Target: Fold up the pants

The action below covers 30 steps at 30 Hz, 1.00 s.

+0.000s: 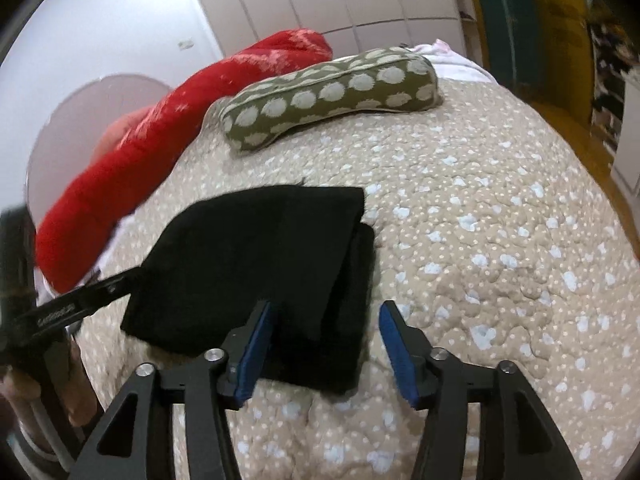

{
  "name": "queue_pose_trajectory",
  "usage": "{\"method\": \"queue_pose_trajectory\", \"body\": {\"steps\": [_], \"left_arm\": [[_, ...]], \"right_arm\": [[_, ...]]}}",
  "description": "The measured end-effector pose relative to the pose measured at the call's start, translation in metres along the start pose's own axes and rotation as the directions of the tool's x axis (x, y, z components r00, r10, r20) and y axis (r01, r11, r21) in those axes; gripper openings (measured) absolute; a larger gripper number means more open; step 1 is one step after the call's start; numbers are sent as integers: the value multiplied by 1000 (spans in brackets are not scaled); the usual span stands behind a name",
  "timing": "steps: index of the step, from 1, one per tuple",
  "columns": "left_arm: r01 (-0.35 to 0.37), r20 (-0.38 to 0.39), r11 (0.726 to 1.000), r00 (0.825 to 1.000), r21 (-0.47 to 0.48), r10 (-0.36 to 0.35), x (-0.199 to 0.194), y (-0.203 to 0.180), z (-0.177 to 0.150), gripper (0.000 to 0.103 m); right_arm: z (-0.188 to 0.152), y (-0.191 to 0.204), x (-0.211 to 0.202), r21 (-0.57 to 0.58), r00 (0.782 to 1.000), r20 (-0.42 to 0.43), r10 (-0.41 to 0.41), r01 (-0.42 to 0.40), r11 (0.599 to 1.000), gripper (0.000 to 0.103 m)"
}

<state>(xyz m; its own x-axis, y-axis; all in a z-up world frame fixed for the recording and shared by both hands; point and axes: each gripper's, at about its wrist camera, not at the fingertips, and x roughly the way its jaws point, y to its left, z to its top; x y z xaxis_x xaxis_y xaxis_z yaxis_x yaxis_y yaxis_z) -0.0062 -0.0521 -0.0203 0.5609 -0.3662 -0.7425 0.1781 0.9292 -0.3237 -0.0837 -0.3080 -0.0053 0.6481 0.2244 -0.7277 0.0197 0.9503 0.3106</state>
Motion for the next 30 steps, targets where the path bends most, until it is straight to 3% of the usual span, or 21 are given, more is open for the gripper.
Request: {"method": "queue_pose_trajectory", "body": {"steps": [5,15,21,25,30], "left_arm": [[50,-54,995,997,-81,-55,15,13,4,79],[77,-80,996,994,-43,-80,37,-1,7,82],[68,-78,997,994,-45,-72,45,-4,7,91],[75,-79,996,994,-55,-80,49,-3,7,92],[70,-70,996,995,-50,-74,50,-4,7,92]], "right_arm": [[8,-18,23,107,993,-39,109,-104,989,58],[13,-30,52,196,972,-46,232,-219,956,67],[17,-21,64,165,973,-55,225,-213,963,70],[19,-14,71,151,975,-54,214,-204,967,74],[19,-17,70,170,977,-40,209,-199,965,71]]}}
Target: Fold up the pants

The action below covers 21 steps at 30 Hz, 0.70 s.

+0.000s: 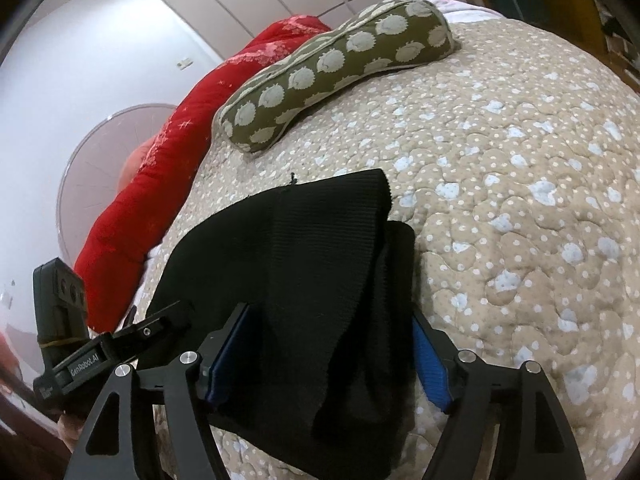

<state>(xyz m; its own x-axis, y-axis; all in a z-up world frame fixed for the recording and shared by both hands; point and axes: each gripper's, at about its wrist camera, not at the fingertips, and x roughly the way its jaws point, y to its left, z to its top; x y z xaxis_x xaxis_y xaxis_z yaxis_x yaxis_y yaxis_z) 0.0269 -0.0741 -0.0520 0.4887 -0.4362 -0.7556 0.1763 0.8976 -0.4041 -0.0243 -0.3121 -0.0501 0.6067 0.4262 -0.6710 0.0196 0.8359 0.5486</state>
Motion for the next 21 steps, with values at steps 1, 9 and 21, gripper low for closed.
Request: {"method": "queue_pose_trajectory", "body": {"steps": [1,9,21], "left_arm": [[-2,2,1000,1000,1,2,0,0,-1,92],[11,41,995,999,96,-15,-9,-18,-7,68],[-8,126,991,992,137,-9,-33,-17,51,64]], "right_arm": [[0,1,-1,10,1000,8,-5,5,1000,68],[-1,23,-21,-64,998,59,-28,32,997,40],[50,56,-18,-109,991,129,38,-24,994,38]]}}
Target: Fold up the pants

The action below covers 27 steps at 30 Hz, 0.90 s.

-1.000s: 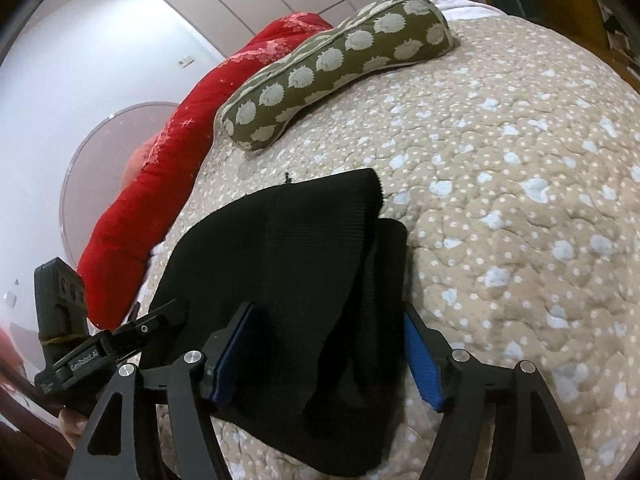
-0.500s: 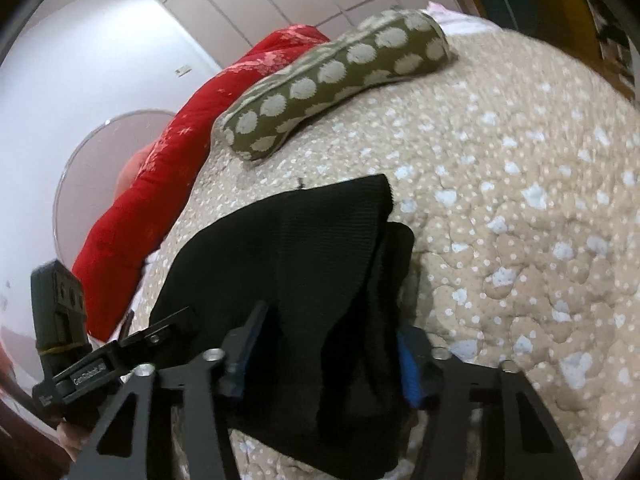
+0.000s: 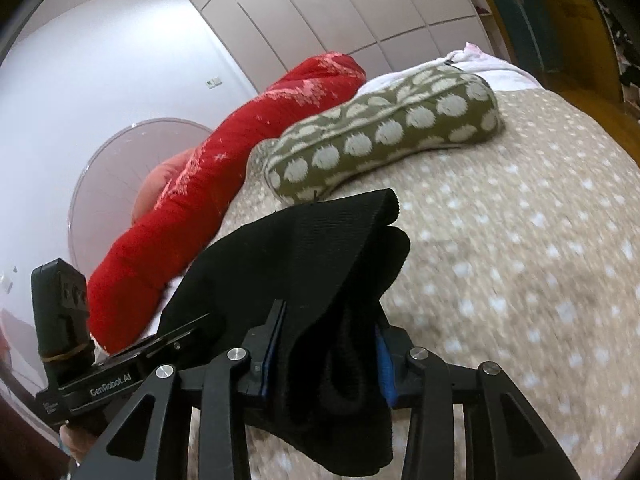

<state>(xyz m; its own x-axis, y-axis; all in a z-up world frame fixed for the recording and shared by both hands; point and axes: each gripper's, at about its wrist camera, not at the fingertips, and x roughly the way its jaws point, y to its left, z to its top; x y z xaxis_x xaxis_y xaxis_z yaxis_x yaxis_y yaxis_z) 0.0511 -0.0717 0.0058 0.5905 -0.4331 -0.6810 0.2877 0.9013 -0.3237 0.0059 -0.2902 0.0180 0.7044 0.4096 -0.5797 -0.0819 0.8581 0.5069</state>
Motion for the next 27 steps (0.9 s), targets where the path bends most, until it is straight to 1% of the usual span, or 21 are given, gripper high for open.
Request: {"method": "queue_pose_trajectory", "body": {"steps": [3,4,5,6,7,8,9,10,12,13,14,16,17,18,19,20,21,23,25,27], "left_arm": [[-27,-11,999,1000,-21,26,18,12,11,64],[-43,-32,999,999,-28,42,28,17,12,64],[-73,-57,997,996,-31,71,38,21,12,64],[-117,-78,993,990,-26,114,47,26,9,64],[-131,-93,991,987,-23,128,52,30,6,65],[-105,-90,994,991,-42,101,51,35,4,65],[-99,-86,994,992,-52,95,47,38,4,65],[-101,-87,993,992,-54,96,44,39,4,65],[-124,-69,991,990,-50,121,35,40,6,65],[-141,-49,989,989,-47,139,30,39,6,65],[-152,-40,987,988,-45,150,27,38,4,65],[-160,-49,986,986,-36,158,28,35,0,65],[-156,-57,987,986,-36,154,31,35,-3,65],[-159,-63,986,986,-40,156,35,35,-6,65],[-164,-61,986,985,-42,161,36,35,-8,66],[-169,-55,985,985,-42,166,36,34,-10,67],[-172,-49,984,984,-40,170,35,34,-12,69],[-185,-40,982,982,-34,183,34,32,-13,69],[-194,-38,980,980,-33,193,33,31,-13,69],[-204,-29,978,979,-37,203,29,29,-13,69]], "right_arm": [[13,-1,23,-6,1000,-20,-6,6,1000,40],[15,-2,35,-29,998,-51,-36,34,999,42],[14,-4,50,-60,988,-107,-108,102,993,42],[11,-8,56,-82,976,-147,-159,149,985,43],[6,-10,62,-116,957,-189,-219,200,973,46],[4,-10,57,-125,961,-175,-214,194,973,46],[4,-9,48,-125,965,-157,-211,193,973,46],[4,-4,37,-143,962,-134,-238,219,965,46],[8,11,20,-213,959,-65,-276,257,943,46],[10,20,12,-244,962,-35,-271,254,936,46],[12,27,8,-259,968,-24,-251,237,936,45],[12,40,10,-291,979,-19,-205,191,938,43],[8,46,18,-320,976,-29,-214,194,927,42],[3,48,24,-336,971,-41,-234,207,919,40],[-5,48,37,-357,960,-71,-269,227,906,37],[-16,45,48,-365,951,-104,-291,236,901,37],[-26,43,53,-366,948,-105,-300,244,898,37],[-34,41,50,-369,951,-52,-303,264,891,37],[-31,41,46,-345,953,-58,-298,260,902,37],[-23,40,39,-306,961,-67,-268,236,922,37]]}}
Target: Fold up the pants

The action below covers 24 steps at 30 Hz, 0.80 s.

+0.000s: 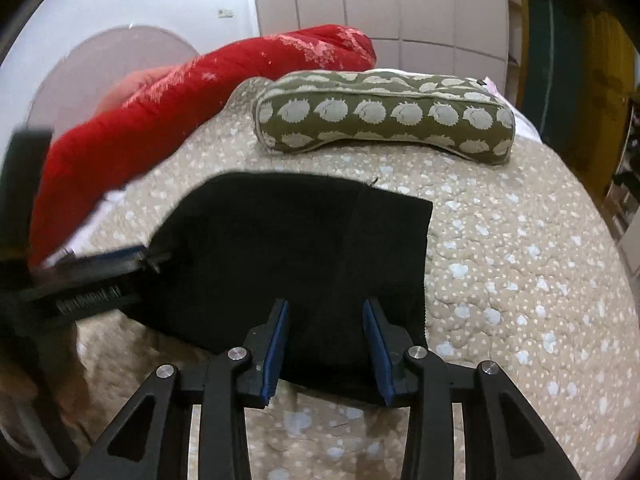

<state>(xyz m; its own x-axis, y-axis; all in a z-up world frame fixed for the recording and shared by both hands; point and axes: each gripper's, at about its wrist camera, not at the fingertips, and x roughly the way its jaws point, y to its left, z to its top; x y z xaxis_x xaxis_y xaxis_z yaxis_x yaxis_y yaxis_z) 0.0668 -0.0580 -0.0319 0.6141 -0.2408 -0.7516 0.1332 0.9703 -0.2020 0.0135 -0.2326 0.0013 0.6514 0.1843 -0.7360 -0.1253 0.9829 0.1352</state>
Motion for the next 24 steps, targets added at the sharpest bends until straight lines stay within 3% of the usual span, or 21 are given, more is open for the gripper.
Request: {"method": "queue_pose_trajectory", "body": {"steps": [2,12,24], "left_arm": [[-19,14,1000,1000,-7,19,-4,-1,-1,69],[-73,90,997,993,8,72,-34,-9,-8,69],[-110,160,994,981,22,105,-74,-18,-27,69]], "right_arm": [[4,1,-7,25,1000,16,15,-15,1000,37],[16,-6,-21,134,995,50,-82,75,988,40],[5,10,-52,114,994,81,-70,60,992,44]]}}
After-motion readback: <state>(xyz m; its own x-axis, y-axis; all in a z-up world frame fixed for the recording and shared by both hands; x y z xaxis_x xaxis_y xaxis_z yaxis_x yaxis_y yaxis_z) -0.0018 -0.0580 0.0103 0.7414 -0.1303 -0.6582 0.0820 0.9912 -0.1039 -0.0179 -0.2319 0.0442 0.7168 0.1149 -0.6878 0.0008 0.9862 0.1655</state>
